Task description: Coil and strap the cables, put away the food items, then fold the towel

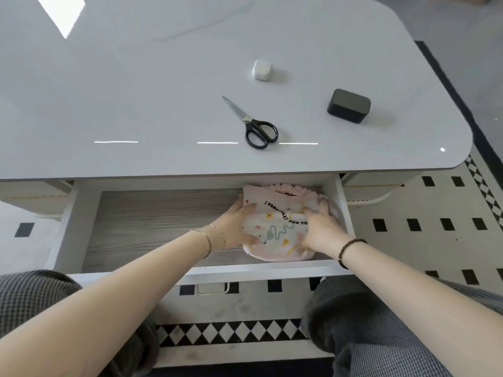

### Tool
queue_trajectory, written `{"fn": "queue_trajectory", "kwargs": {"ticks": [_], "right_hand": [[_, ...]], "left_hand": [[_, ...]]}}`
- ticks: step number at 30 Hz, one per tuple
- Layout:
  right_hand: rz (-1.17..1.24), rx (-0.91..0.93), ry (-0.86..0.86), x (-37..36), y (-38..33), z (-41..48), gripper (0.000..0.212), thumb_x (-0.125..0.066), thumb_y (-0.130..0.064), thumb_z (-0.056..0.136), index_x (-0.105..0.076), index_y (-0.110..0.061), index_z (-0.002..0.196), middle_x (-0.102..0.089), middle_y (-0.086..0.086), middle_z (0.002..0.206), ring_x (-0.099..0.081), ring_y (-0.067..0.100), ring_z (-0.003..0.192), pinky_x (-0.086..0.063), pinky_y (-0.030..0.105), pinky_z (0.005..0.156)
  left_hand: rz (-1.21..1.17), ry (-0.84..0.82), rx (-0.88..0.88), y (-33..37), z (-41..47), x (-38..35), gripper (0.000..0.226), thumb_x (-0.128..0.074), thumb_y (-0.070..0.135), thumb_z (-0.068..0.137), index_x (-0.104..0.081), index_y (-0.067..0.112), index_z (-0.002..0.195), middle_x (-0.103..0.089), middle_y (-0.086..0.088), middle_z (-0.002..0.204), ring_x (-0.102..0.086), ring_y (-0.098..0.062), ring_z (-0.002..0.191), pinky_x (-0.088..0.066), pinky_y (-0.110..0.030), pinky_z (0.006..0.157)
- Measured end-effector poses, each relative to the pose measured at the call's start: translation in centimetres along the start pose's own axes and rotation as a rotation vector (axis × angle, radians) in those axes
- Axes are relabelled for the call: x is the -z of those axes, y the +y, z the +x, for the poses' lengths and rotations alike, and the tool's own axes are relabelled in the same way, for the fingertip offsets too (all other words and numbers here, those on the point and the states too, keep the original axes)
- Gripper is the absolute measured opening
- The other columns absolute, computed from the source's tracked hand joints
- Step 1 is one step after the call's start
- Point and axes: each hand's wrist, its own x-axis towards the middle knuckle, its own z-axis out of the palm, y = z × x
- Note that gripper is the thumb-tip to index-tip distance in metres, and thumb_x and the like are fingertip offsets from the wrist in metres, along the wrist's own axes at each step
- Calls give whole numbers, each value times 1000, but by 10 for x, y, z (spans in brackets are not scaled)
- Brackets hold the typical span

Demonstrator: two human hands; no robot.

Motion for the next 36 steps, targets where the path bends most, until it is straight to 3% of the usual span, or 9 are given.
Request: {"fn": "queue_trajectory", "kwargs": {"ticks": [4, 9, 13, 15, 18, 23, 28, 33, 36], "right_hand": [[-44, 38, -25, -2, 3, -4, 86, -81, -30, 75, -36, -27, 149, -6, 8, 159, -37, 37, 135, -50, 46, 99], [-146, 37, -86, 7, -3, -9, 95, -85, -40, 69, -35, -24, 149, -17, 12, 156, -45, 34, 129, -53, 43, 93], [-394, 149, 58, 41, -32, -27, 42, -64, -36, 91, -57, -17, 128, -49, 7, 135, -57, 29, 116, -44, 31, 79], [-326, 251, 189, 66, -54, -42, 23, -57, -37, 95, -63, -21, 110, -61, 3, 115, -62, 27, 103, -40, 30, 73], [-55, 338, 368, 103, -79, -65, 17, -53, -35, 94, -63, -25, 84, -65, -2, 89, -60, 26, 84, -38, 31, 67], [74, 496, 563, 134, -100, -47, 20, -52, -23, 96, -67, -21, 109, -62, 0, 115, -54, 23, 110, -43, 33, 79], [155, 523, 579, 138, -130, -10, 33, -48, -24, 100, -63, -25, 130, -57, 4, 131, -47, 26, 126, -45, 41, 97], [7, 372, 522, 130, -146, 11, 61, -42, -36, 104, -16, -29, 159, -23, 13, 163, -30, 34, 142, -33, 46, 107], [-33, 313, 487, 124, -148, 17, 53, -42, -35, 104, -31, -19, 153, -39, 14, 153, -39, 36, 135, -37, 45, 102]], "left_hand": [[437, 21, -18, -7, 0, -8, 94, -68, 57, 86, -14, 31, 159, 21, -3, 165, -10, -32, 150, -26, -50, 118], [708, -37, 85, 1, 1, -12, 97, -54, 68, 90, -3, 26, 161, 16, -23, 164, -6, -36, 153, -22, -50, 120], [705, -50, 118, 41, -15, 13, 53, -54, 44, 100, -44, 18, 145, -34, -16, 157, -57, -30, 120, -44, -36, 82], [602, 66, 61, 63, -26, 34, 35, -49, 35, 102, -59, 15, 129, -60, -9, 129, -63, -30, 106, -46, -35, 75], [365, 270, -21, 83, -43, 74, 30, -46, 31, 101, -66, 15, 116, -66, -11, 108, -63, -32, 92, -52, -34, 78], [195, 572, -95, 63, -58, 119, 25, -48, 24, 100, -67, 17, 116, -63, -2, 114, -61, -24, 94, -50, -36, 79], [189, 657, -98, 31, -73, 136, 22, -50, 21, 98, -71, 26, 105, -58, 12, 100, -63, -20, 95, -53, -38, 78], [299, 649, -89, 14, -76, 147, 25, -47, 26, 101, -68, 29, 115, -62, 12, 117, -55, -14, 91, -39, -29, 72], [344, 618, -60, 6, -74, 150, 27, -45, 27, 102, -66, 30, 119, -62, 10, 123, -54, -15, 92, -37, -30, 74]]}}
